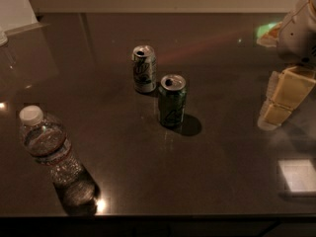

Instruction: Move green can near water bottle

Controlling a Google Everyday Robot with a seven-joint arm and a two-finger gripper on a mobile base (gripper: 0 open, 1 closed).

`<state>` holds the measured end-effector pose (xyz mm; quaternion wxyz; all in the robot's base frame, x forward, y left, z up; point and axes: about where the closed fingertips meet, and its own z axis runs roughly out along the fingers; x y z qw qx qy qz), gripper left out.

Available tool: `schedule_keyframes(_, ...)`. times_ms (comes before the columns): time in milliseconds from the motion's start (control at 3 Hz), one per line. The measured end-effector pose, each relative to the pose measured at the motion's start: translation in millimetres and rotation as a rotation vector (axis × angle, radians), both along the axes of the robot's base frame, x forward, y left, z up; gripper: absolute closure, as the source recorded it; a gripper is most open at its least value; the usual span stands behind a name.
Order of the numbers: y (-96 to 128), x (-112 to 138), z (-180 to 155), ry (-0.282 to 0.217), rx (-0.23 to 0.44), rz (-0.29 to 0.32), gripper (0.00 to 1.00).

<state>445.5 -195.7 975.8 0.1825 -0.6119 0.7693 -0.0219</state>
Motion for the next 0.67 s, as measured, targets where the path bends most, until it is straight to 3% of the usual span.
schedule_keyframes(667,33,17,-22,-0.009,0.079,0.028,0.00)
